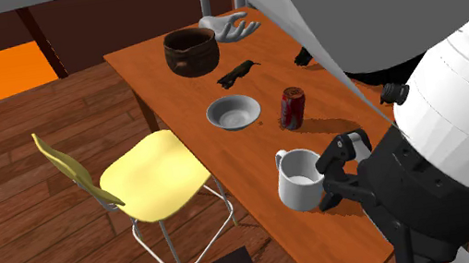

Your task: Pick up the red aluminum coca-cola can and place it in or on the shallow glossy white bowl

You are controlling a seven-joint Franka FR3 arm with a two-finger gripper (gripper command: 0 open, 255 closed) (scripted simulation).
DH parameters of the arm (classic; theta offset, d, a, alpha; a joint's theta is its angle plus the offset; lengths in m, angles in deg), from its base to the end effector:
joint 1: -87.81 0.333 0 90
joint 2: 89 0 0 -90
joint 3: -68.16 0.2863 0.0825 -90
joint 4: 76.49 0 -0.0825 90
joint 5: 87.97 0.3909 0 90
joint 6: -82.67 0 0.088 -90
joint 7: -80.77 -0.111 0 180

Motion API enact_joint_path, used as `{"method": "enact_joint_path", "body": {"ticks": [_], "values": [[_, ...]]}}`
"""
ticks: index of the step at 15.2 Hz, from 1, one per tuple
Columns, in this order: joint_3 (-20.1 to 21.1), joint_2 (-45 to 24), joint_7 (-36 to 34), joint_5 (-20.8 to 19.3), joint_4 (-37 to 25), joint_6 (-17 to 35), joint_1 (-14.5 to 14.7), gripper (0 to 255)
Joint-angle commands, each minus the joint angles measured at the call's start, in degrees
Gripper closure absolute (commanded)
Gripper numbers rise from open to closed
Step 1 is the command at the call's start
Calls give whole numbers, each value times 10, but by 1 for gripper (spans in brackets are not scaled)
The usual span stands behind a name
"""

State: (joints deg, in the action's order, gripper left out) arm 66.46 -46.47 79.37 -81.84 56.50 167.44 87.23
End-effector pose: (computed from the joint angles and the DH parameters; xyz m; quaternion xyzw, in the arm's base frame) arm 0.3355 -0.0026 0.5607 -0.9964 0.0254 0.0494 0.0636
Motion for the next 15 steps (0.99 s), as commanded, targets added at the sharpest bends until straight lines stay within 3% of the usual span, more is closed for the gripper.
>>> {"method": "enact_joint_path", "body": {"ticks": [1, 15], "values": [[0, 0, 0, 0, 0, 0, 0, 0], [147, -155, -143, 82, -33, 168, 52, 0]]}}
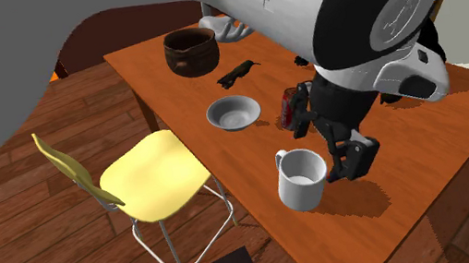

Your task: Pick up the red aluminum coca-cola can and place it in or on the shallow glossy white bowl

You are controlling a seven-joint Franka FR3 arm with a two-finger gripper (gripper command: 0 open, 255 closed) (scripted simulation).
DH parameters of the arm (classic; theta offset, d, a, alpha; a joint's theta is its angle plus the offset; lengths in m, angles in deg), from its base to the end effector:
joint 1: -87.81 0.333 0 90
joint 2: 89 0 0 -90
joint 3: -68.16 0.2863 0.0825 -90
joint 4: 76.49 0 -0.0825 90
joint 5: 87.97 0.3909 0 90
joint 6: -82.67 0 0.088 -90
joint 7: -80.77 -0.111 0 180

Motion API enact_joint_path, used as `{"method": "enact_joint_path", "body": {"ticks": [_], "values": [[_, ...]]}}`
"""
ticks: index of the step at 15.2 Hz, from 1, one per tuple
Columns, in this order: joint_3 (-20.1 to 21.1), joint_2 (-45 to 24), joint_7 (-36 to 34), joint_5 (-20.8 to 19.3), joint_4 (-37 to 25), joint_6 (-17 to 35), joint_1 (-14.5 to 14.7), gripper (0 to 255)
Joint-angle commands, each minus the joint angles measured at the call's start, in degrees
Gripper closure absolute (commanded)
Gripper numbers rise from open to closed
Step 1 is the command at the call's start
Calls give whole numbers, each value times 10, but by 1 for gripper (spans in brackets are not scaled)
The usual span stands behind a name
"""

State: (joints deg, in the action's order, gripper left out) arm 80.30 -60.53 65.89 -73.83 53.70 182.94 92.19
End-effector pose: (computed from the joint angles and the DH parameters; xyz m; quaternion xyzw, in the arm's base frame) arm 0.3978 0.1493 0.5078 -0.9971 0.0231 0.0338 0.0642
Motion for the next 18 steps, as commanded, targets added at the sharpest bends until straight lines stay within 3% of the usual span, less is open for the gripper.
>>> {"method": "enact_joint_path", "body": {"ticks": [1, 9, 18], "values": [[19, -30, -19, 4, -13, 24, 5, 0], [93, -168, -109, -13, -99, 103, 22, 0], [148, -357, -231, -104, -251, 150, 61, 0]]}}
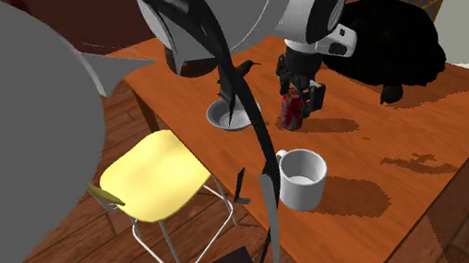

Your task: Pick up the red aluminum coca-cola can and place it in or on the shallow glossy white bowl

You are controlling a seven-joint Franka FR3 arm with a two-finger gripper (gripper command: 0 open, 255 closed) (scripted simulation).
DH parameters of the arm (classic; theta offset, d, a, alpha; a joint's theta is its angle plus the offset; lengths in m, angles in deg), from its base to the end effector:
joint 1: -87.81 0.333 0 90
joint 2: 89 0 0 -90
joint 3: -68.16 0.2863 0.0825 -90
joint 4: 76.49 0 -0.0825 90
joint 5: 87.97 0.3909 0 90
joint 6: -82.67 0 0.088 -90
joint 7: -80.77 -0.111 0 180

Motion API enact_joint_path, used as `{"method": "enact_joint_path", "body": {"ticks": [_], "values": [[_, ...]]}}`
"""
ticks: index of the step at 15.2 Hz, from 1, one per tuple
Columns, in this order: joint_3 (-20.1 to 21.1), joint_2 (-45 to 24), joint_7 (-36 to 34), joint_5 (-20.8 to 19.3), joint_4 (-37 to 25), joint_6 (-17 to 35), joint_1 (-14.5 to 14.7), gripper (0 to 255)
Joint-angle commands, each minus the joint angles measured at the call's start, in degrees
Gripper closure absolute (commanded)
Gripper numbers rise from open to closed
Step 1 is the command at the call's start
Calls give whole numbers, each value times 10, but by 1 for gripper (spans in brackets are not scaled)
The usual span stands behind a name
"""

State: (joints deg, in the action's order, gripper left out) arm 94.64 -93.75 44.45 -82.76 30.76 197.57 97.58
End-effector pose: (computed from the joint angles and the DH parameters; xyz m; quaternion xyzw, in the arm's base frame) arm 0.4768 0.3508 0.4407 -0.9976 0.0197 0.0120 0.0659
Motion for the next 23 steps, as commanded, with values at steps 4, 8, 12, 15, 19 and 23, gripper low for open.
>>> {"method": "enact_joint_path", "body": {"ticks": [4, 8, 12, 15, 19, 23], "values": [[10, -117, -67, -67, -114, 2, 43, 0], [7, -154, -84, -87, -141, 11, 60, 0], [5, -166, -87, -92, -126, 37, 63, 0], [4, -171, -89, -95, -120, 48, 65, 0], [4, -171, -89, -95, -120, 47, 65, 0], [4, -171, -89, -95, -120, 47, 65, 255]]}}
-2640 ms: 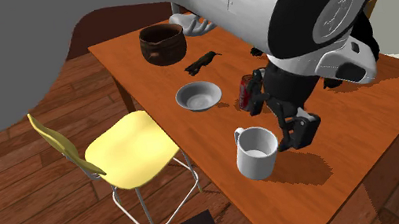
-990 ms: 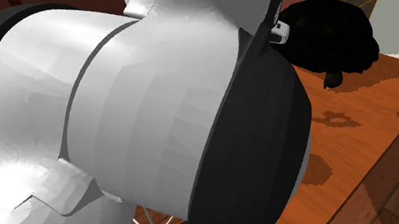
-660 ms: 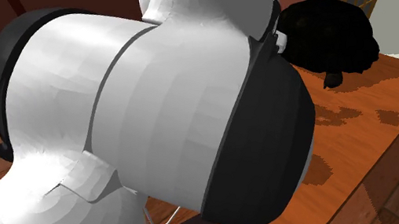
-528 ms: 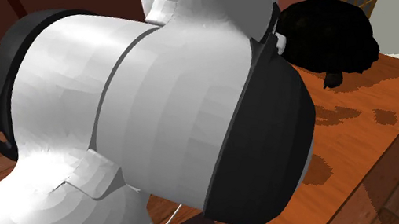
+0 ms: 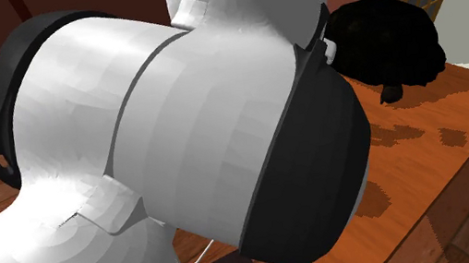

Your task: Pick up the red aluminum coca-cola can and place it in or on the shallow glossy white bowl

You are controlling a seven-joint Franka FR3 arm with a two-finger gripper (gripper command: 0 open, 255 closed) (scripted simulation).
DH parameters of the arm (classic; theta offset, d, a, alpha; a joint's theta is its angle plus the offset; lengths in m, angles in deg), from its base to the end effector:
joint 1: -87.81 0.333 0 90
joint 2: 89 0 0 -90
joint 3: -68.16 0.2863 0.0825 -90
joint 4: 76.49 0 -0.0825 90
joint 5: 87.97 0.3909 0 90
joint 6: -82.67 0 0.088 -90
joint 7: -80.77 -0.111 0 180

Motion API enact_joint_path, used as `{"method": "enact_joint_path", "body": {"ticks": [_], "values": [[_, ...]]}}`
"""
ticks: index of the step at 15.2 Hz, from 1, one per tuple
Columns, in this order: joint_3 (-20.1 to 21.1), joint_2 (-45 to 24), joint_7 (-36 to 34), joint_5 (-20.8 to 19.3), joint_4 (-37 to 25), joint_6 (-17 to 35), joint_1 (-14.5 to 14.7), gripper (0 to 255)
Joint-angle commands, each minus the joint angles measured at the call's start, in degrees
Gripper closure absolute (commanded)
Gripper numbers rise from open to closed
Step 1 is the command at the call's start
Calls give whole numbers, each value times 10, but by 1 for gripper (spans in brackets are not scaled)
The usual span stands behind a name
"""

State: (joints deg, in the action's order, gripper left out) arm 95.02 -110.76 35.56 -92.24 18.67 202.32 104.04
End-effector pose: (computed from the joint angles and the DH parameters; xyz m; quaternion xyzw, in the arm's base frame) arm 0.5034 0.4277 0.3819 -0.9975 0.0196 0.0030 0.0672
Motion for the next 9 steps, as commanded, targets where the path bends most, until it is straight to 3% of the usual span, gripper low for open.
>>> {"method": "enact_joint_path", "body": {"ticks": [1, 9], "values": [[0, -1, 0, 0, 1, 0, 0, 255], [1, 2, 0, 1, -4, -7, 0, 255]]}}
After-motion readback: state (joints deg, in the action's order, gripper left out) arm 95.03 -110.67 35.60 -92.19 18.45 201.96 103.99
